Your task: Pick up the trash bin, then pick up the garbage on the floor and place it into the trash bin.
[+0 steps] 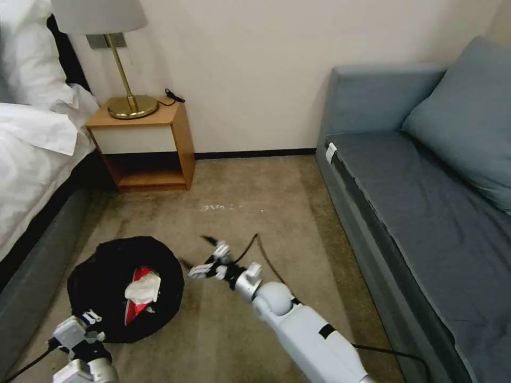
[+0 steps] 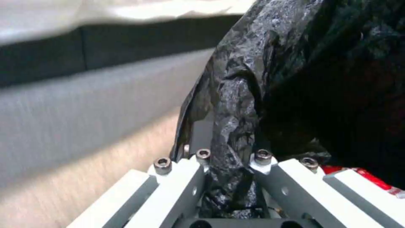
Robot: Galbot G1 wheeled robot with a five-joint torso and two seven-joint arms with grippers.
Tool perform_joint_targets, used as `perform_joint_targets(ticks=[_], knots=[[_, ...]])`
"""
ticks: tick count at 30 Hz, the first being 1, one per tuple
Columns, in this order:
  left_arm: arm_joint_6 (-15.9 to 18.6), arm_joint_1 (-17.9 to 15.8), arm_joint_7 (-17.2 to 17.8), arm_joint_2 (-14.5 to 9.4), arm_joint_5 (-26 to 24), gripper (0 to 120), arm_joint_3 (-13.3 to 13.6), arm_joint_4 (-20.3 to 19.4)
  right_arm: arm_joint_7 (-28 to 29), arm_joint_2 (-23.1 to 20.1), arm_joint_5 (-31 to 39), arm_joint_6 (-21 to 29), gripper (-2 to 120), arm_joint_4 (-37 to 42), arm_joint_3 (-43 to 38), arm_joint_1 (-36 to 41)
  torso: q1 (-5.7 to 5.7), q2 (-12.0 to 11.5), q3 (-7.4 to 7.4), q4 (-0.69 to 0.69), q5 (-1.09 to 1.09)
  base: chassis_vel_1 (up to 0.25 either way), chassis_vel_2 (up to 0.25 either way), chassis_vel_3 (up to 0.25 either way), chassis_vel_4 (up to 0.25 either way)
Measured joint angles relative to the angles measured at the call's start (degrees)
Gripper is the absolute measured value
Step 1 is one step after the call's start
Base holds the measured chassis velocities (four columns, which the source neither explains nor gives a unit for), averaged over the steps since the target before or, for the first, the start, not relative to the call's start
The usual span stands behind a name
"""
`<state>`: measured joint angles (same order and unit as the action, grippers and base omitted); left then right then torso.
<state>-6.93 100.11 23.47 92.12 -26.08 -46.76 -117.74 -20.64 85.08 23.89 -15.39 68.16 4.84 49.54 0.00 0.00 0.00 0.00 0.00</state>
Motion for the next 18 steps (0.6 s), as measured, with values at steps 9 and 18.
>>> perform_joint_targets(ticks=[9, 18], knots=[[8.5, -4.1, 8.7, -1.6, -27.5, 3, -1.8, -1.3, 5.6, -3.3, 7.9, 5.1, 100, 4.2, -8.1, 2.7, 0.0, 0.0, 0.0, 0.0, 0.02, 0.0, 0.0, 0.0, 0.0], [13.7, -7.6, 21.4, 0.0, -31.8, 3, -3.2, -0.3, 5.8, -7.3, 7.4, 6.2, 100, 9.3, -9.5, 6.9, 0.0, 0.0, 0.0, 0.0, 0.0, 0.0, 0.0, 0.0, 0.0]])
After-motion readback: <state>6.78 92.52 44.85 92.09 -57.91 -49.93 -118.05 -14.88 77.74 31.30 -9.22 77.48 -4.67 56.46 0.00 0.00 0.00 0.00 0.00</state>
